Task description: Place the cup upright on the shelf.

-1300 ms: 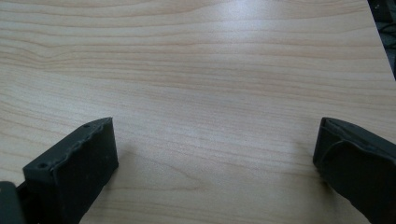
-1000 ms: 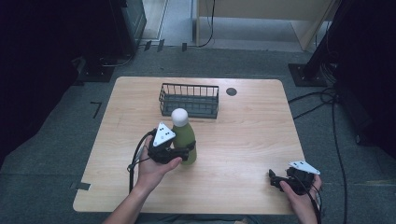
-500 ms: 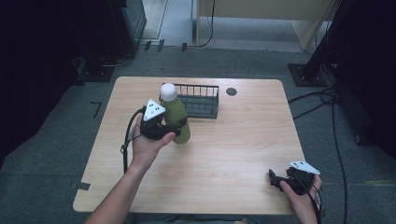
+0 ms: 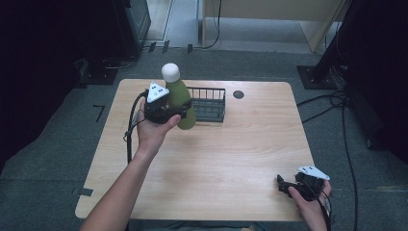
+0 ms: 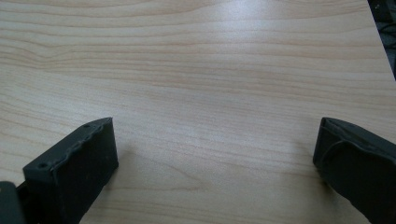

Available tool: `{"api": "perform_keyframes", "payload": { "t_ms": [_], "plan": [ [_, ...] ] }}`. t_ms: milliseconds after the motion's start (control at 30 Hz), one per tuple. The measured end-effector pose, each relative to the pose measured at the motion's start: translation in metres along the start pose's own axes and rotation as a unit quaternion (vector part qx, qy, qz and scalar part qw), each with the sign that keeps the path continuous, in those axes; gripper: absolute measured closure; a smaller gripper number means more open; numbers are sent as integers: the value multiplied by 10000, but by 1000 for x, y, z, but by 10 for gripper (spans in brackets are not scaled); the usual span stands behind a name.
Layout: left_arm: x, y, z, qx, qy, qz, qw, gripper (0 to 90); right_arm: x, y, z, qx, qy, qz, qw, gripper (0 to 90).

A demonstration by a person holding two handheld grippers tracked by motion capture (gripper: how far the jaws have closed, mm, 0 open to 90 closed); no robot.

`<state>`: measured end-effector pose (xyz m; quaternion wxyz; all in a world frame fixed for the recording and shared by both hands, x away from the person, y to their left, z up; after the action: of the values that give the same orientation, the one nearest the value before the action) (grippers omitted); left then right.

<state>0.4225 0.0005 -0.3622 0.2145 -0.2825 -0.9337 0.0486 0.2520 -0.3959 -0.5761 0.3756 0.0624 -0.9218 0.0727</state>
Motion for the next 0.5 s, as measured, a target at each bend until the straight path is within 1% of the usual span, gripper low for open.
{"api": "perform_keyframes", "payload": {
  "t_ms": [67, 200, 233, 300, 433, 467, 500],
  "plan": [
    [-3, 1, -4, -40, -21, -65, 10000, 218, 0, 0, 0, -9, 2, -4, 10000, 0],
    [-9, 3, -11, -58, -100, -200, 9997, 218, 0, 0, 0, -9, 0, -5, 10000, 0],
    [-9, 3, -11, -58, -100, -200, 9997, 218, 0, 0, 0, -9, 0, -5, 10000, 0],
    [-14, 6, -16, -27, -173, -269, 9995, 218, 0, 0, 0, -5, 2, -2, 10000, 0],
    [-17, 8, -21, -2, -239, -318, 9992, 218, 0, 0, 0, -5, 3, -6, 10000, 0],
    [-19, 9, -25, 3, -289, -378, 9989, 218, 0, 0, 0, -4, 2, -5, 10000, 0],
    [-19, 9, -25, 3, -289, -378, 9989, 218, 0, 0, 0, -4, 2, -5, 10000, 0]
  ]
}}
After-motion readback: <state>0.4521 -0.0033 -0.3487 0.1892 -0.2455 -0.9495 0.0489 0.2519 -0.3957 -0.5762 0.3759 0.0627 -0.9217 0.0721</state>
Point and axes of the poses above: each handheld gripper's, and its own axes: x roughly backward along the jaws, z roughly out of its underside, y roughly to its left, the point moved 7 cm from there along -x, roughly forward along the jaws, and after that the axes turned 9 degrees about x, right-handed, at the moved point
